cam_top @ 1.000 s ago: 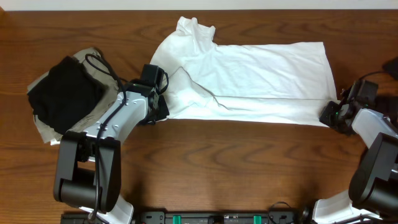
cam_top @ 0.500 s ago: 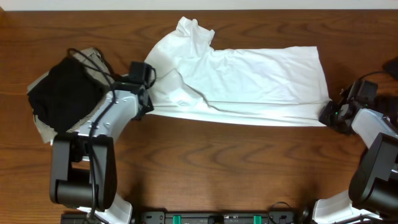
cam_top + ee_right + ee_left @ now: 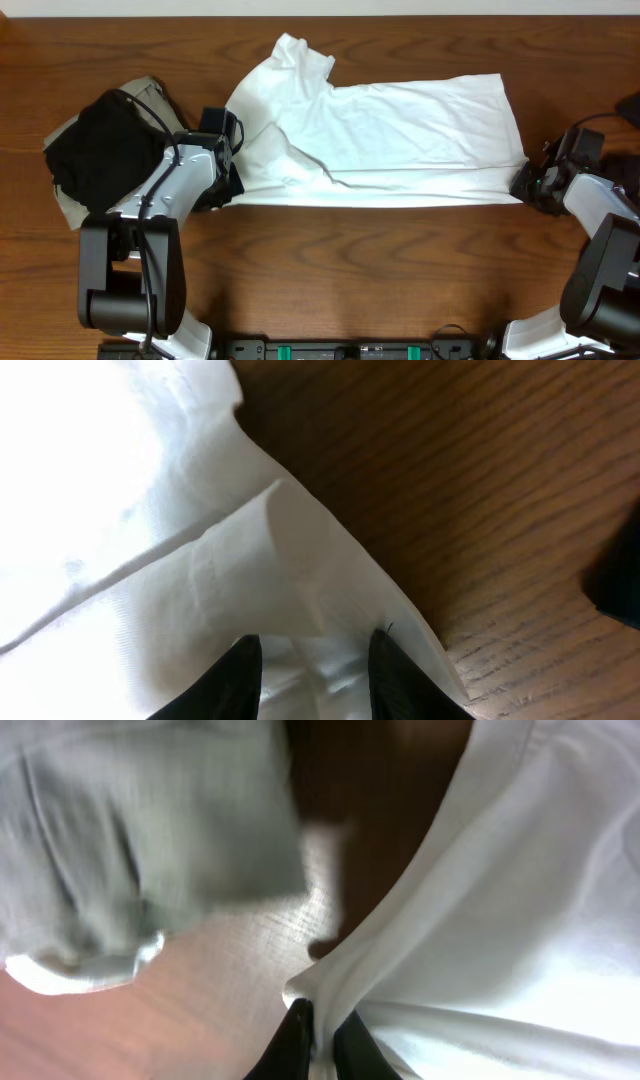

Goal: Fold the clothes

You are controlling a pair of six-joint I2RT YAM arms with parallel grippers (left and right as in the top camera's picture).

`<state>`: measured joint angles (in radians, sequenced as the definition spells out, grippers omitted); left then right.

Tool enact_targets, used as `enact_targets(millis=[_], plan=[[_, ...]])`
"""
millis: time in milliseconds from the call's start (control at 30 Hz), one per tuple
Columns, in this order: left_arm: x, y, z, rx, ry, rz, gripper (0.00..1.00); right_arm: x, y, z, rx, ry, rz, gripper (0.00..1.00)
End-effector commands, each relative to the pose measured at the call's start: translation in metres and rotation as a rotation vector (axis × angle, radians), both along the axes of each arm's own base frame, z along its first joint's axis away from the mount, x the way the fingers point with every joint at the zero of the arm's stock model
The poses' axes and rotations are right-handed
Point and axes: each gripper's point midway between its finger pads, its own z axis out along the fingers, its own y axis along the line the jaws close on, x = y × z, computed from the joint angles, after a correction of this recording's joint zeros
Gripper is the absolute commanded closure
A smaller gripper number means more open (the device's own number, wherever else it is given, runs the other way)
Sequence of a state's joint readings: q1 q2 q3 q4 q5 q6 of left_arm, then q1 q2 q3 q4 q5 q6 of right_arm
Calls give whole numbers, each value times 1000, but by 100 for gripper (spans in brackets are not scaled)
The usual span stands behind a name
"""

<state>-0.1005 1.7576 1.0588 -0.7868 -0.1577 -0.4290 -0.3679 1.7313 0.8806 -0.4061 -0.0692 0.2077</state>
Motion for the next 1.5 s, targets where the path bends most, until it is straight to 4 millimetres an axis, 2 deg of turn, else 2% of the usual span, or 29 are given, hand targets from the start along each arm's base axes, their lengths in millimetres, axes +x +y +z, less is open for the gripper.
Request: enact_targets(millis=[0, 100, 233, 600, 700, 833, 900, 1000, 1133, 1233, 1300, 1367, 1467], plan=[[-12, 4, 2, 2, 40, 1, 94, -38, -6, -27, -50, 156, -26, 65], [-19, 4, 2, 5, 70, 1, 94, -50, -11, -28, -77, 210, -71, 67], [-29, 2, 2, -8, 110, 2, 94, -77, -27, -27, -143, 305, -213, 68], [-53, -9, 4, -79, 210, 8, 94, -110, -49, -27, -102, 373, -363, 67], [-50, -14, 5, -110, 201, -30, 94, -111, -49, -28, -80, 367, -368, 66], [-38, -15, 18, -116, 136, -35, 83, -99, -43, -26, -44, 328, -308, 66], [-31, -17, 30, -127, 85, -41, 72, -89, -39, -18, -24, 285, -292, 65], [-23, -18, 51, -133, -4, -47, 53, -67, -35, 5, -6, 180, -253, 64], [-13, -18, 83, -139, -138, -78, 46, -41, -30, 52, -5, 12, -216, 60], [-3, -19, 109, -145, -269, -87, 36, -28, -25, 93, -29, -122, -172, 57], [5, -20, 125, -147, -351, -103, 30, -26, -22, 115, -55, -187, -151, 56], [15, -21, 140, -149, -434, -115, 29, -26, -21, 136, -84, -247, -134, 55], [31, -26, 159, -169, -547, -131, 29, -32, -18, 155, -106, -293, -127, 53]])
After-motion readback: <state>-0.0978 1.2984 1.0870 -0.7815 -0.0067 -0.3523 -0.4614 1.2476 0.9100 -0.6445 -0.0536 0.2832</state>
